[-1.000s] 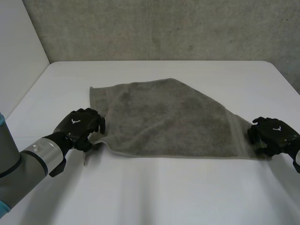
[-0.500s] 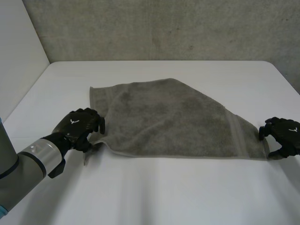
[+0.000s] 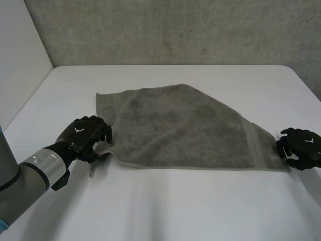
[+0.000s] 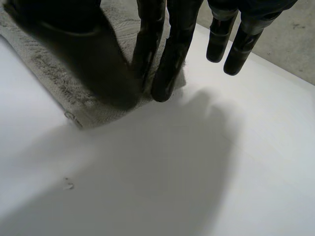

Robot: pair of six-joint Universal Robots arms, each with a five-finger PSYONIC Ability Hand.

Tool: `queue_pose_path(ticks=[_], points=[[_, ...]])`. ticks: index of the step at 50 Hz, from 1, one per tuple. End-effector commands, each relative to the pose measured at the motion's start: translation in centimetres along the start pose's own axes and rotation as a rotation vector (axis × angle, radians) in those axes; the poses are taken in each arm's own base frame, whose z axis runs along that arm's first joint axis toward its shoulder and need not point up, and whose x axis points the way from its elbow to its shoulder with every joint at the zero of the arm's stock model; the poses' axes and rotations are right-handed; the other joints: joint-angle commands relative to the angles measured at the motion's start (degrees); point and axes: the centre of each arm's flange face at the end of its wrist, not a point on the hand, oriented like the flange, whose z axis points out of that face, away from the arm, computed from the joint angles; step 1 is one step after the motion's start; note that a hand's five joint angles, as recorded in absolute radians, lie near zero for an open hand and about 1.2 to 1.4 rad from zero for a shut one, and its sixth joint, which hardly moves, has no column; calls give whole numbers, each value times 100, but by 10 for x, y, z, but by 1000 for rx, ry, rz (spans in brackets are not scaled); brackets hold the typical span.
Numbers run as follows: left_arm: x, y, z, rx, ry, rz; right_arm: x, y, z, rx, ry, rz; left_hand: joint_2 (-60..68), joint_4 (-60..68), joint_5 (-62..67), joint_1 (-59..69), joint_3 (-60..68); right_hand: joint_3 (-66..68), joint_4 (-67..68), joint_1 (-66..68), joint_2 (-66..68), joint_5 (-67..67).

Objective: Fold the towel.

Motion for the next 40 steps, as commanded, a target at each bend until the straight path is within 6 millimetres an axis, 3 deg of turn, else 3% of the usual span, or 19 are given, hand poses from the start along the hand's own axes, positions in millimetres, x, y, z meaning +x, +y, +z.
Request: queue_pose_path(ticks=[1, 6, 8, 15, 31, 40], points=[[0, 0, 0, 1, -1, 0, -4, -3, 3, 9, -16, -4, -166, -288, -54, -162, -246, -37, -342, 1097, 1127, 1128], [0, 0, 0, 1, -1, 0, -12, -7, 5, 9, -41, -9, -166, -288, -54, -162, -246, -37, -342, 710, 740, 742], [0, 0, 0, 0, -1, 0, -13, -8, 4, 5, -47, 2, -166, -288, -54, -162, -246, -37, -342, -1982, -1951, -1950], [0, 1, -1, -3, -2, -3, -11, -13, -4, -2, -43, 26, -166, -288, -54, -162, -246, -37, -342, -3644, -3613, -3612], [1, 2, -2, -5, 0, -5, 6, -13, -13, 13, -27, 31, -166, -288, -54, -162, -246, -37, -342, -4185, -4155, -4154], [1, 3, -1, -9, 2, -6, 2, -6, -14, -17, -58, 34, -166, -288, -54, -162, -246, -37, -342, -4151, -4121, -4120]])
